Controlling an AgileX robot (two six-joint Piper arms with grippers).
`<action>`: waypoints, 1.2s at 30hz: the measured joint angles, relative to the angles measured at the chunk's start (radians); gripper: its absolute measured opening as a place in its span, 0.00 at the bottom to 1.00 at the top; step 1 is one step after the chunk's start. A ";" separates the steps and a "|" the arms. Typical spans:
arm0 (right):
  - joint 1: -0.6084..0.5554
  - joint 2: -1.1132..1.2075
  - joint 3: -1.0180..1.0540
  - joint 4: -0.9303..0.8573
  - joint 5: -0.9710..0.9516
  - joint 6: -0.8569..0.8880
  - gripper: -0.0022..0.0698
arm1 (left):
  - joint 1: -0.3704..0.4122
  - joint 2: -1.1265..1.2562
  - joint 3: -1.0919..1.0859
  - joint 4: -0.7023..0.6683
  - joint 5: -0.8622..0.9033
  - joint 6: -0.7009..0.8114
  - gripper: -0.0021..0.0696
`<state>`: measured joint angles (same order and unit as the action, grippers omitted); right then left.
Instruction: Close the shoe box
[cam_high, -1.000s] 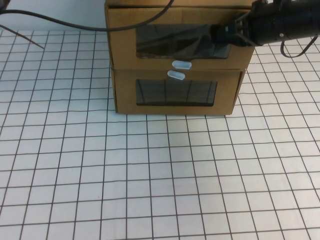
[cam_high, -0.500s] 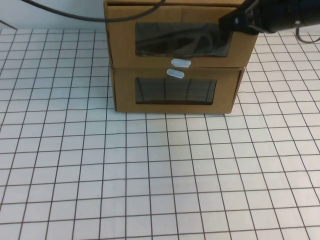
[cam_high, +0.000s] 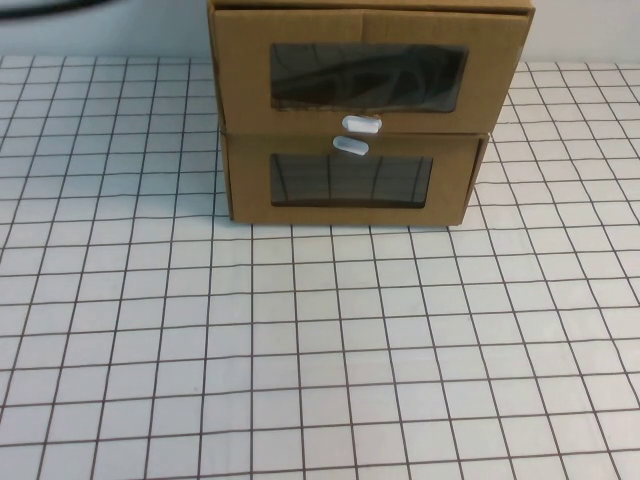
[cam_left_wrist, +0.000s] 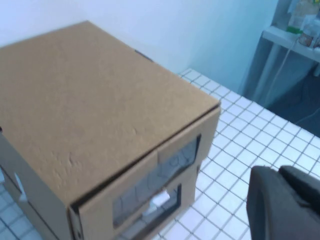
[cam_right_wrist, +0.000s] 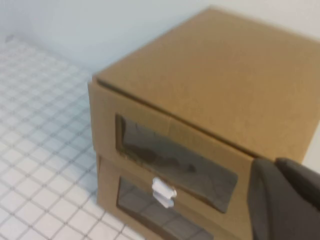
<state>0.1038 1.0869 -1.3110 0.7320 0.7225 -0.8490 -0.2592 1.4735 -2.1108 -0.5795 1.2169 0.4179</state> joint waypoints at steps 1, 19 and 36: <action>0.000 -0.053 0.042 0.009 -0.026 0.000 0.01 | 0.000 -0.042 0.066 0.000 -0.016 0.008 0.02; -0.004 -0.825 0.660 0.189 -0.162 0.000 0.01 | 0.000 -1.079 1.358 -0.002 -0.577 -0.016 0.02; -0.004 -0.961 1.059 0.212 -0.491 -0.002 0.01 | 0.000 -1.275 1.704 0.170 -0.893 -0.132 0.02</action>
<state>0.1002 0.1258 -0.2516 0.9437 0.2311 -0.8507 -0.2592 0.1986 -0.4066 -0.4091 0.3238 0.2855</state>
